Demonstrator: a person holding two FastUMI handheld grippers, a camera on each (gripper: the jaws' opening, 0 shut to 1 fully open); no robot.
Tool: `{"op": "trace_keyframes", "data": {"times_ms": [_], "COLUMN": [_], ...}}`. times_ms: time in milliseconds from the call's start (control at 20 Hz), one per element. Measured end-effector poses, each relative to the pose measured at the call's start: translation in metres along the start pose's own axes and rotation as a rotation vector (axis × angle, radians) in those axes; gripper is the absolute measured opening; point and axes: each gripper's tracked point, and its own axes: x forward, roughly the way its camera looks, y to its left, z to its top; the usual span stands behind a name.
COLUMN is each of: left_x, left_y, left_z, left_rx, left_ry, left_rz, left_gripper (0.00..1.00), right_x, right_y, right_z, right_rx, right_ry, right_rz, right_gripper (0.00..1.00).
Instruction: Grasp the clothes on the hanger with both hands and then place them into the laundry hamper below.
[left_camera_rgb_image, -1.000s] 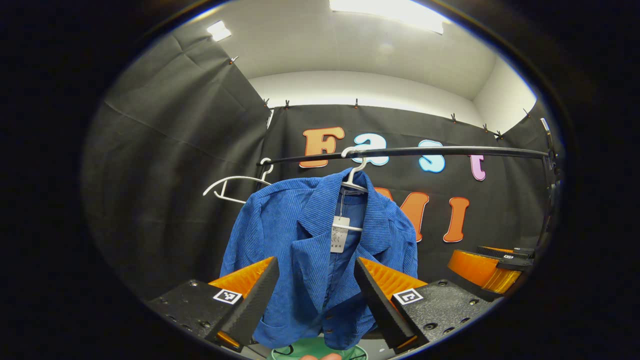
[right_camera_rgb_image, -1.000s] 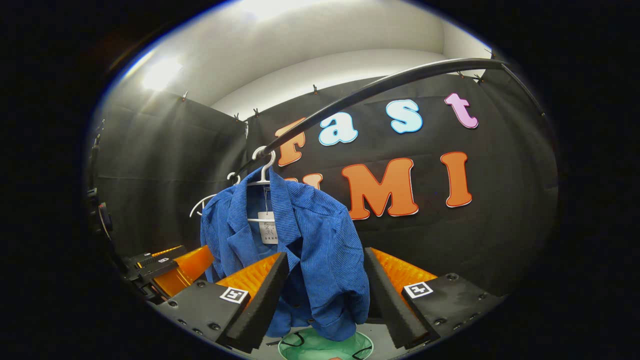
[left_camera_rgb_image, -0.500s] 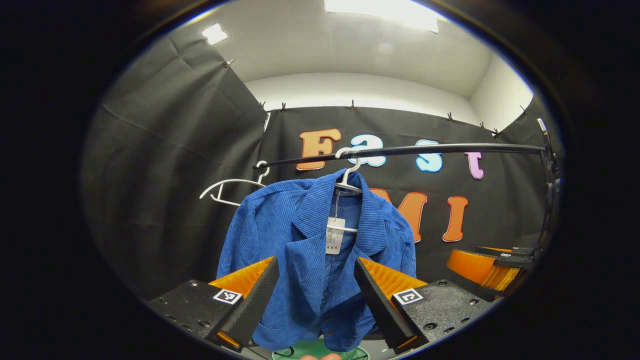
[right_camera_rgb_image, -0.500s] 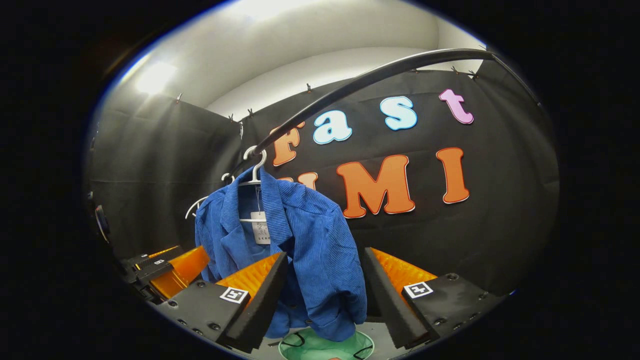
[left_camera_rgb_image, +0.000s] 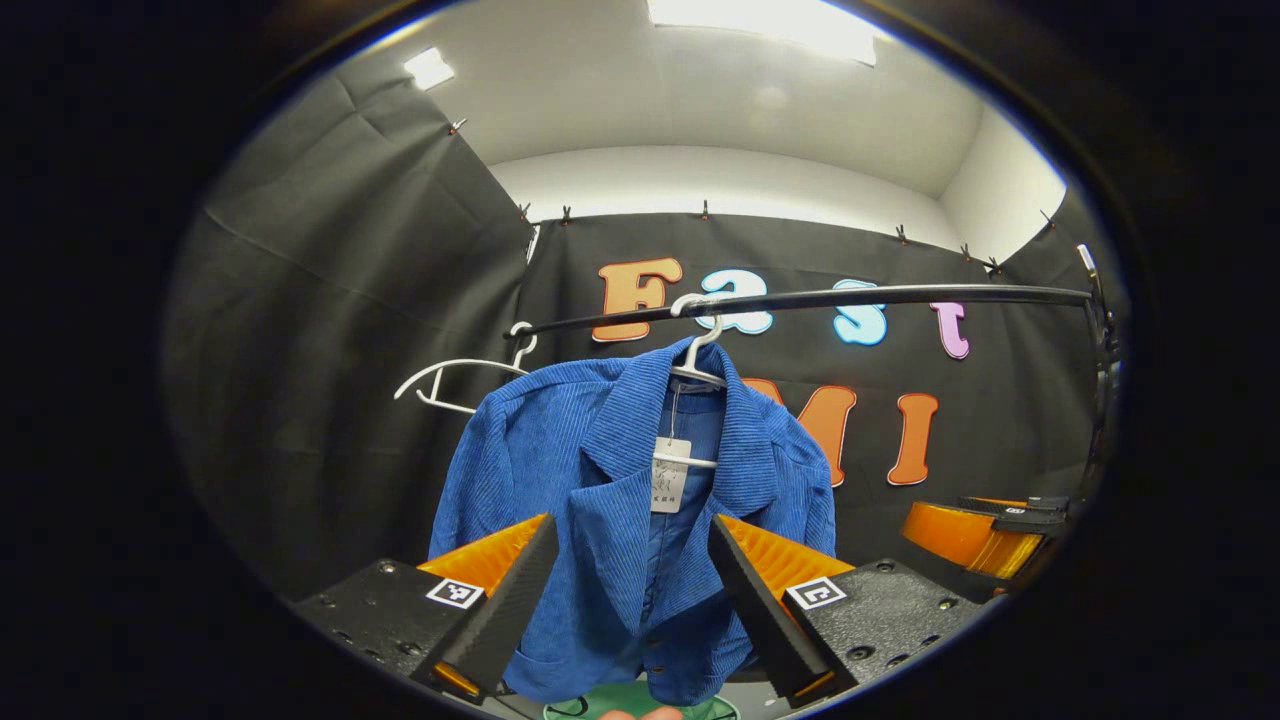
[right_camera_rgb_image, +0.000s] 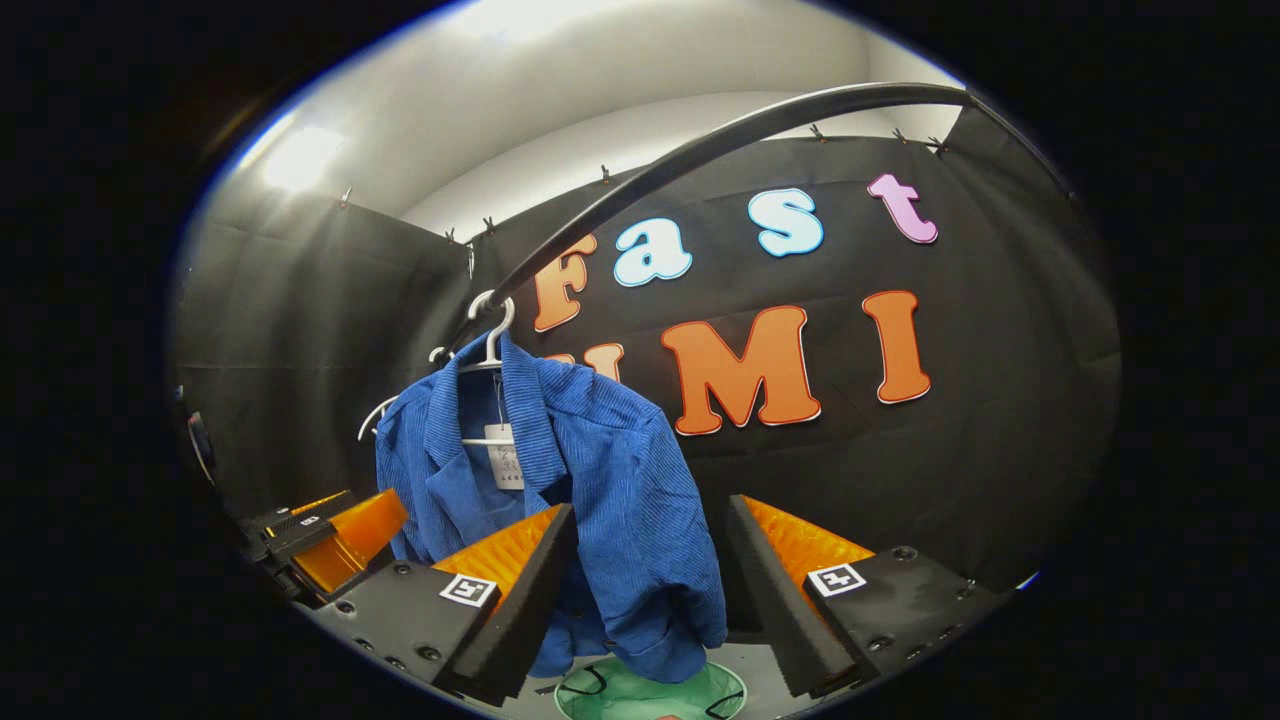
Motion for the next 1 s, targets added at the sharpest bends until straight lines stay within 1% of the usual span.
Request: {"op": "trace_keyframes", "data": {"times_ms": [150,200,250,300,350,400,450,600,650,700,750,800,850,900,950,1000], "left_x": [0.004,0.005,0.007,0.009,0.011,0.014,0.016,0.028,0.032,0.035,0.039,0.043,0.046,0.05,0.051,0.053], "left_y": [0.005,0.007,0.009,0.01,0.013,0.018,0.024,0.038,0.044,0.049,0.055,0.061,0.067,0.072,0.077,0.083], "left_z": [0.001,0.002,0.002,0.003,0.002,0.001,0.001,0.002,0.001,0.001,0.003,0.002,-0.001,-0.003,-0.005,-0.008], "left_rx": [0.002,0.0,-0.006,-0.013,-0.018,-0.019,-0.019,-0.026,-0.03,-0.033,-0.04,-0.05,-0.061,-0.067,-0.068,-0.061], "left_ry": [-0.005,-0.006,-0.006,-0.006,-0.003,0.0,-0.001,-0.003,-0.001,-0.004,-0.01,-0.008,-0.003,0.001,0.006,0.014], "left_rz": [0.009,0.013,0.014,0.013,0.014,0.02,0.027,0.028,0.019,0.005,-0.01,-0.029,-0.048,-0.068,-0.081,-0.091], "left_gripper": [0.95,0.95,0.95,0.92,0.92,0.95,0.92,0.92,0.92,0.95,0.92,0.92,0.92,0.95,0.92,0.95], "right_x": [0.005,0.008,0.01,0.014,0.02,0.027,0.034,0.062,0.072,0.081,0.09,0.097,0.103,0.111,0.12,0.125], "right_y": [-0.003,-0.003,-0.003,-0.002,-0.001,0.001,0.002,0.012,0.021,0.035,0.053,0.071,0.088,0.098,0.1,0.102], "right_z": [-0.002,-0.003,-0.004,-0.005,-0.007,-0.01,-0.012,-0.017,-0.023,-0.027,-0.032,-0.04,-0.048,-0.057,-0.068,-0.082], "right_rx": [0.002,0.002,0.003,0.003,0.003,0.003,0.004,0.013,0.007,0.006,0.021,0.043,0.067,0.084,0.088,0.081], "right_ry": [0.004,0.007,0.011,0.012,0.014,0.019,0.022,0.024,0.035,0.042,0.047,0.063,0.074,0.077,0.09,0.11], "right_rz": [-0.008,-0.009,-0.009,-0.009,-0.01,-0.012,-0.014,-0.022,-0.012,0.013,0.043,0.062,0.071,0.052,0.019,-0.018], "right_gripper": [0.98,0.89,0.89,0.89,0.89,0.88,0.89,0.89,0.88,0.89,0.89,0.97,0.97,0.98,0.98,0.98]}}
